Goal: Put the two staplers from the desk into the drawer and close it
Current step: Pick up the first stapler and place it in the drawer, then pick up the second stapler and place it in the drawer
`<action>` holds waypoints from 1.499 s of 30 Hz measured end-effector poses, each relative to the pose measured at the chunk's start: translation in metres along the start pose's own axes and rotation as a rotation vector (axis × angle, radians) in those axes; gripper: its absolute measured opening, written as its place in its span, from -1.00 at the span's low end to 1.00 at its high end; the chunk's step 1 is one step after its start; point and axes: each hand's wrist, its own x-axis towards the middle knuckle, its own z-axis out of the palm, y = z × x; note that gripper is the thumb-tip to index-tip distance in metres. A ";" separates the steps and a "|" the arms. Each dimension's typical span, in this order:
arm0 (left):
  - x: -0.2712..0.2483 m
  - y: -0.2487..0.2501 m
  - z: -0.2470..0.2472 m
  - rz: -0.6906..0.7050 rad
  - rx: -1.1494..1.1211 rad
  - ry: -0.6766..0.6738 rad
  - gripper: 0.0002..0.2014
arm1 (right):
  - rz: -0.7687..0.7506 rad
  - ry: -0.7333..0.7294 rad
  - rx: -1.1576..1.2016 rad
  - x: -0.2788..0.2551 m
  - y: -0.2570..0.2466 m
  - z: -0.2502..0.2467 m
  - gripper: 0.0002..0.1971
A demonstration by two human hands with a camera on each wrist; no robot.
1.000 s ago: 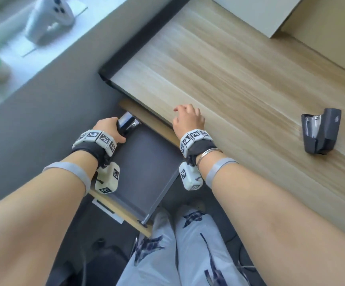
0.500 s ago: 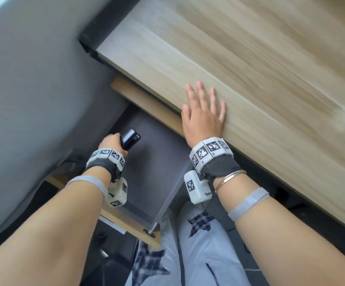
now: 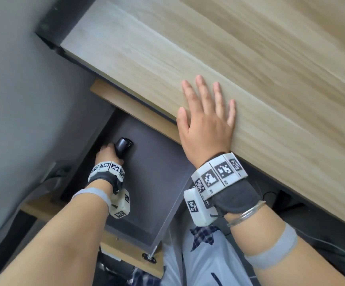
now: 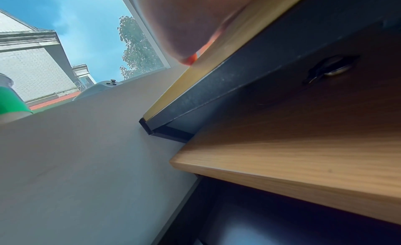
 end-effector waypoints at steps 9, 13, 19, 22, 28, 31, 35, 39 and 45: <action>-0.004 -0.001 -0.002 -0.049 -0.003 -0.063 -0.38 | 0.018 0.087 -0.031 -0.001 -0.003 0.002 -0.45; -0.019 0.010 -0.026 -0.032 -0.037 -0.027 -0.40 | 0.024 0.071 -0.027 -0.001 -0.003 0.000 -0.46; -0.063 0.046 -0.073 0.132 -0.006 0.022 -0.63 | 0.022 -0.116 0.036 0.002 -0.002 -0.019 -0.47; -0.093 0.069 -0.101 0.182 0.011 0.016 -0.68 | -0.016 -0.224 0.072 0.005 0.006 -0.033 -0.48; -0.154 0.131 -0.154 0.332 0.090 -0.002 -0.71 | 0.082 -0.246 0.174 0.011 0.037 -0.079 -0.60; -0.178 0.167 -0.168 0.381 0.101 -0.019 -0.75 | 0.144 -0.236 0.171 0.012 0.061 -0.112 -0.61; -0.206 0.224 -0.174 0.471 0.123 0.014 -0.75 | 0.208 -0.169 0.149 0.016 0.108 -0.154 -0.63; -0.224 0.283 -0.167 0.548 0.123 0.013 -0.74 | 0.309 -0.088 0.116 0.015 0.168 -0.193 -0.61; -0.242 0.359 -0.134 0.650 0.133 -0.013 -0.74 | 0.534 0.043 0.064 0.006 0.259 -0.223 -0.54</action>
